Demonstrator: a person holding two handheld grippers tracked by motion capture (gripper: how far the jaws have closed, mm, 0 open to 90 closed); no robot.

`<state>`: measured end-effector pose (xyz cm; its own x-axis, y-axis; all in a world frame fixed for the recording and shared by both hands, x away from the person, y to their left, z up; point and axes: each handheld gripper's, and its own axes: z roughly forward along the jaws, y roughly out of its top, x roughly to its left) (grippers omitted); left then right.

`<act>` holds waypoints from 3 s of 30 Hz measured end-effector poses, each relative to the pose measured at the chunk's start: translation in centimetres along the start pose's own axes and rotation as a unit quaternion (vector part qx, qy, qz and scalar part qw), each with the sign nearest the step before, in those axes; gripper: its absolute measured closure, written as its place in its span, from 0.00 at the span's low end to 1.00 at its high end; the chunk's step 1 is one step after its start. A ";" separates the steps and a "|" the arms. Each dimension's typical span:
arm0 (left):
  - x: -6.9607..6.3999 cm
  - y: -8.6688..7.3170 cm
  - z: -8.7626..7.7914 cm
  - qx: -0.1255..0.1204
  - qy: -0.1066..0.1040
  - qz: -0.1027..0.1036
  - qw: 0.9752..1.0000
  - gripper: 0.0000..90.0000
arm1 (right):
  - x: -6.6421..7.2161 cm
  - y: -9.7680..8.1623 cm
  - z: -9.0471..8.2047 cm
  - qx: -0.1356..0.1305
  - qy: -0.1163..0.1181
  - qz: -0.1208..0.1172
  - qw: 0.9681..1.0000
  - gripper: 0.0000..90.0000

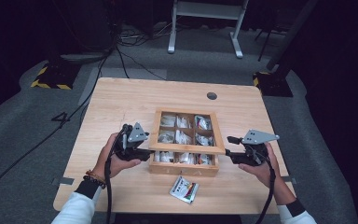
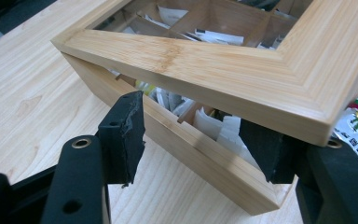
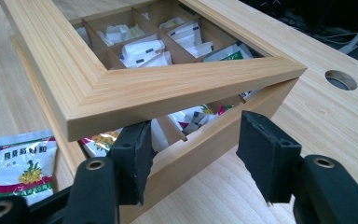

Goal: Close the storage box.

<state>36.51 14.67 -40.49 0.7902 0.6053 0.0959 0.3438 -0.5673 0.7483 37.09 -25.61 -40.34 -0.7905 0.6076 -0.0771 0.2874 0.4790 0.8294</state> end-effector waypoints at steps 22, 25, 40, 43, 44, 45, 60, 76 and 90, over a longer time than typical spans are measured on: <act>-1.4 -1.0 1.2 0.026 -0.029 0.016 0.999 0.37 | 0.5 -2.0 0.2 0.020 0.019 0.006 1.000 0.51; -1.5 -1.2 1.3 0.029 -0.030 0.015 0.999 0.36 | 0.6 -2.2 0.3 0.024 0.020 0.006 0.999 0.51; -1.4 -2.1 1.1 0.019 -0.055 0.003 0.998 0.35 | 1.2 -2.8 0.3 0.037 0.019 -0.001 0.999 0.52; -1.4 -2.3 1.1 0.015 -0.058 -0.004 0.998 0.35 | 1.3 -3.0 0.3 0.035 0.022 0.006 0.999 0.52; -1.4 -2.3 1.1 0.015 -0.058 -0.002 0.998 0.35 | 1.3 -3.1 0.3 0.035 0.022 0.007 0.999 0.52; -1.4 -2.3 1.1 0.015 -0.058 -0.002 0.998 0.35 | 1.3 -3.1 0.3 0.035 0.022 0.007 0.999 0.52; -2.0 -2.8 0.2 -0.010 -0.061 -0.013 0.998 0.38 | 1.9 -3.3 -0.4 0.020 0.033 0.014 0.999 0.51; -2.6 -2.1 0.8 -0.004 -0.045 0.000 0.999 0.34 | 2.2 -2.8 -0.4 0.003 0.039 0.014 0.999 0.52; -1.7 -2.5 -0.9 -0.029 -0.008 -0.015 0.999 0.31 | 1.6 -2.5 -1.2 0.003 0.019 0.008 1.000 0.47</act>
<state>33.85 15.51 -41.93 0.7885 0.6119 0.0619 0.3376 -0.5148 0.7880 34.48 -26.64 -41.90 -0.8056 0.5909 -0.0437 0.3024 0.4734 0.8273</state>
